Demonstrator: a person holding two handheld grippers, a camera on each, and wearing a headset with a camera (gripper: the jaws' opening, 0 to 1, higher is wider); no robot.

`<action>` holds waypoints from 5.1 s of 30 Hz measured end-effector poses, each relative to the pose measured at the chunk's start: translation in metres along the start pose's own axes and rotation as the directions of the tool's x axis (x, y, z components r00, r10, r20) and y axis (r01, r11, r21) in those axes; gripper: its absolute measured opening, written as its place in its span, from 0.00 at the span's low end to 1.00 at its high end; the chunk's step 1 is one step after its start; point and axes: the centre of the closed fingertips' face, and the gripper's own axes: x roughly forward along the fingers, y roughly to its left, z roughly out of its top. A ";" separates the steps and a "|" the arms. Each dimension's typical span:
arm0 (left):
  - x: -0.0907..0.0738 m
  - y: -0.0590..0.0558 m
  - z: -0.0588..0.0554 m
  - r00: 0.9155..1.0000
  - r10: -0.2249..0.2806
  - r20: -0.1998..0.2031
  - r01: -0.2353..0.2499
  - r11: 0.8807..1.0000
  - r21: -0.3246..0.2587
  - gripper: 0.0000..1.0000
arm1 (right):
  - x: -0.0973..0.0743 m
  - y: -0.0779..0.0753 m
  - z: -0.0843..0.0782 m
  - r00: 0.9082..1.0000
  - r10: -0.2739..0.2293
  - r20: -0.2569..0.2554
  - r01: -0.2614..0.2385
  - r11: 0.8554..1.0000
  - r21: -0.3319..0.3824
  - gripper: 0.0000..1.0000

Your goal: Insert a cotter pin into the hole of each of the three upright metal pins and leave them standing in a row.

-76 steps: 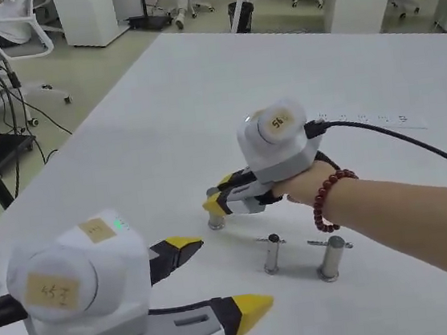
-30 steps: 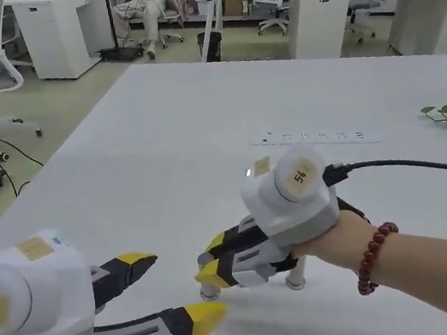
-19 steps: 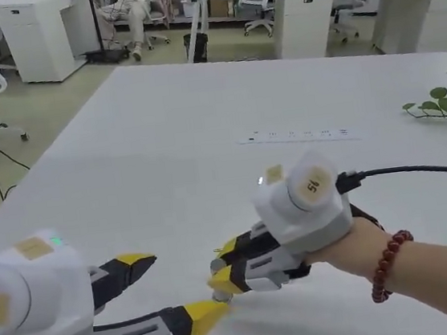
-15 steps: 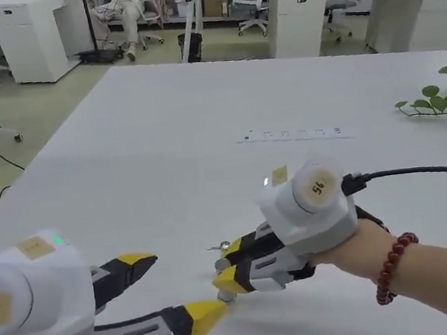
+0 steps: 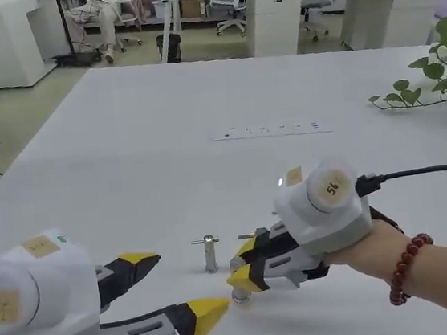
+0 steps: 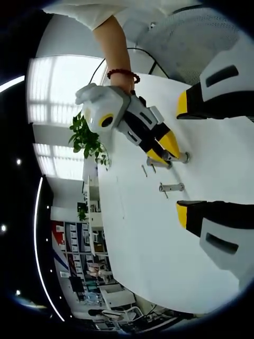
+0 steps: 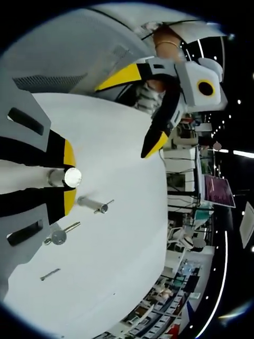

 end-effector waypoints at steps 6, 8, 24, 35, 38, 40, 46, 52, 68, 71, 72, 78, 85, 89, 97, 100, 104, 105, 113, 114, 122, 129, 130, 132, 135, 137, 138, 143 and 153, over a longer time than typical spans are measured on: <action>0.003 -0.004 0.001 1.000 -0.013 -0.001 0.013 1.000 -0.002 0.59 | -0.006 -0.004 -0.007 1.000 -0.019 0.002 0.019 1.000 0.022 0.13; 0.004 -0.005 0.001 1.000 -0.017 -0.001 0.017 1.000 -0.004 0.59 | -0.007 -0.005 -0.010 1.000 -0.025 -0.002 0.025 0.999 0.023 0.13; 0.006 -0.010 -0.002 1.000 -0.024 -0.013 0.025 1.000 0.004 0.60 | -0.011 -0.007 -0.020 1.000 -0.016 0.026 0.015 0.999 0.044 0.14; 0.005 -0.011 -0.003 1.000 -0.024 -0.017 0.024 1.000 0.010 0.62 | -0.011 -0.010 -0.018 0.998 -0.027 0.051 0.024 0.998 0.051 0.18; 0.005 -0.011 -0.004 0.999 -0.028 -0.019 0.029 1.000 0.010 0.63 | -0.012 -0.010 -0.017 0.998 -0.026 0.050 0.023 0.998 0.062 0.20; 0.004 -0.011 -0.004 0.999 -0.027 -0.020 0.027 1.000 0.010 0.64 | -0.014 -0.009 -0.016 0.999 -0.021 0.048 0.017 0.997 0.075 0.22; 0.004 -0.011 -0.004 1.000 -0.027 -0.013 0.027 1.000 0.006 0.68 | -0.024 -0.007 -0.010 0.998 -0.011 0.062 0.003 0.993 0.122 0.28; 0.005 -0.011 -0.004 1.000 -0.023 -0.013 0.023 1.000 0.011 0.73 | -0.038 -0.011 0.002 0.995 -0.004 0.097 -0.010 0.989 0.147 0.29; 0.008 -0.008 0.000 1.000 -0.006 0.005 0.006 0.999 0.034 0.80 | -0.064 -0.068 -0.022 0.992 -0.119 0.028 0.114 0.981 0.159 0.28; 0.009 -0.008 -0.001 1.000 0.001 -0.001 -0.001 0.999 0.046 0.83 | -0.067 -0.082 -0.027 0.988 -0.154 0.011 0.151 0.977 0.149 0.27; 0.009 -0.007 0.000 1.000 0.003 0.002 -0.004 0.999 0.051 0.84 | -0.068 -0.087 -0.028 0.987 -0.160 0.006 0.158 0.977 0.142 0.27; 0.011 -0.005 0.005 1.000 0.018 0.010 -0.019 0.997 0.069 0.84 | -0.066 -0.113 -0.036 0.982 -0.186 -0.028 0.188 0.970 0.156 0.27; 0.013 -0.004 0.007 1.000 0.008 0.025 -0.009 0.999 0.034 0.89 | -0.058 -0.133 -0.049 0.977 -0.188 -0.096 0.200 0.970 0.141 0.26; 0.014 -0.003 0.006 1.000 0.015 0.021 -0.016 0.999 0.039 0.92 | -0.051 -0.138 -0.055 0.977 -0.174 -0.125 0.190 0.973 0.130 0.26; 0.018 0.003 0.002 1.000 0.025 0.005 -0.025 0.999 0.037 0.93 | -0.037 -0.153 -0.071 0.968 -0.155 -0.195 0.175 0.981 0.088 0.25; 0.019 0.003 0.002 1.000 0.021 0.006 -0.022 0.999 0.035 0.96 | -0.033 -0.157 -0.076 0.966 -0.146 -0.214 0.167 0.983 0.082 0.25; 0.020 0.002 0.000 1.000 0.015 0.005 -0.015 0.999 0.036 0.98 | -0.028 -0.161 -0.075 0.968 -0.129 -0.216 0.151 0.985 0.088 0.25; 0.020 0.002 0.000 1.000 0.012 0.003 -0.013 0.999 0.037 0.99 | -0.026 -0.163 -0.076 0.967 -0.125 -0.223 0.146 0.986 0.080 0.25; 0.022 0.001 -0.005 1.000 0.012 -0.018 -0.011 0.999 0.049 0.99 | -0.022 -0.166 -0.080 0.958 -0.091 -0.273 0.109 0.993 0.051 0.19; 0.022 0.000 -0.005 1.000 0.011 -0.020 -0.010 0.999 0.050 0.99 | -0.022 -0.167 -0.082 0.953 -0.084 -0.292 0.100 0.994 0.042 0.18; 0.021 0.002 -0.007 0.999 0.015 -0.028 -0.013 0.999 0.047 0.98 | -0.021 -0.168 -0.083 0.942 -0.042 -0.333 0.058 0.998 0.038 0.13; 0.020 0.003 -0.008 0.999 0.015 -0.030 -0.014 0.999 0.044 0.97 | -0.020 -0.167 -0.083 0.913 -0.040 -0.405 0.019 0.998 -0.056 0.06; 0.020 0.003 -0.008 0.999 0.015 -0.030 -0.014 0.999 0.044 0.97 | -0.020 -0.168 -0.084 0.911 -0.043 -0.409 0.018 0.998 -0.065 0.06; 0.019 0.003 -0.008 0.999 0.015 -0.031 -0.013 0.999 0.043 0.97 | -0.019 -0.167 -0.084 0.905 -0.047 -0.423 0.004 0.995 -0.102 0.05; 0.020 0.002 -0.009 0.999 0.010 -0.035 -0.009 0.999 0.042 0.96 | -0.019 -0.167 -0.084 0.901 -0.053 -0.431 0.005 0.994 -0.111 0.04; 0.020 0.002 -0.009 0.999 0.010 -0.038 -0.009 0.999 0.041 0.96 | -0.019 -0.169 -0.084 0.900 -0.056 -0.432 0.006 0.993 -0.116 0.04; 0.020 0.002 -0.009 0.999 0.010 -0.038 -0.008 0.999 0.041 0.97 | -0.019 -0.169 -0.084 0.899 -0.059 -0.433 0.007 0.992 -0.122 0.03; 0.020 0.003 -0.006 0.999 0.005 -0.033 -0.004 0.999 0.034 0.96 | -0.021 -0.171 -0.083 0.897 -0.083 -0.434 0.016 0.987 -0.157 0.03; 0.023 -0.002 -0.001 0.999 -0.015 -0.029 0.016 1.000 0.023 0.91 | -0.036 -0.167 -0.077 0.906 -0.111 -0.409 0.047 0.986 -0.163 0.02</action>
